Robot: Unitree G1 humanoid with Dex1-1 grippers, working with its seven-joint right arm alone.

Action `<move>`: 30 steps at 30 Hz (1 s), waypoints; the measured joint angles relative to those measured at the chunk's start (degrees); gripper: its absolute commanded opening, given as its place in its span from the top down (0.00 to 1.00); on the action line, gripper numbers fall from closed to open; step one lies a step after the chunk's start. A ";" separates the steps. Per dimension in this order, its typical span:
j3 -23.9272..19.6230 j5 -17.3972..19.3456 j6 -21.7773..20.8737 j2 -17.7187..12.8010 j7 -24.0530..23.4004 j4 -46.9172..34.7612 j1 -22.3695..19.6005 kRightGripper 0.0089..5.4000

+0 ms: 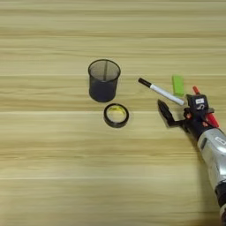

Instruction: Move the objects on the table

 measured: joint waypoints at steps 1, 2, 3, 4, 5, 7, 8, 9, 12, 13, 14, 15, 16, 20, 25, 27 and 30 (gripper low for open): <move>0.02 0.13 0.13 -0.10 0.34 0.19 -0.15 0.00; 0.03 0.23 0.41 -0.17 0.80 0.27 -0.31 0.00; 0.08 0.29 0.89 -0.19 1.02 0.28 -0.39 0.00; 0.14 0.44 1.03 -0.20 1.11 0.28 -0.43 0.03; 0.17 0.52 1.17 -0.21 1.30 0.26 -0.45 0.05; 0.25 0.63 1.30 -0.24 1.63 0.23 -0.46 0.09; 0.37 0.68 1.39 -0.26 2.07 0.18 -0.45 0.11; 0.43 0.70 1.41 -0.28 2.16 0.16 -0.45 0.13; 0.72 0.70 1.45 -0.31 2.41 0.13 -0.45 0.20; 0.87 0.69 1.46 -0.32 2.49 0.13 -0.45 0.23; 1.01 0.68 1.47 -0.37 2.53 0.11 -0.45 0.25; 1.14 0.68 1.49 -0.41 2.58 0.09 -0.44 0.26; 1.25 0.68 1.51 -0.44 2.61 0.06 -0.44 0.29; 1.66 0.69 1.53 -0.48 3.20 -0.03 -0.44 0.38; 1.90 0.70 1.47 -0.49 3.58 -0.16 -0.36 0.52; 2.04 0.69 1.45 -0.50 3.61 -0.17 -0.35 0.56; 2.23 0.68 1.43 -0.52 3.65 -0.20 -0.35 0.63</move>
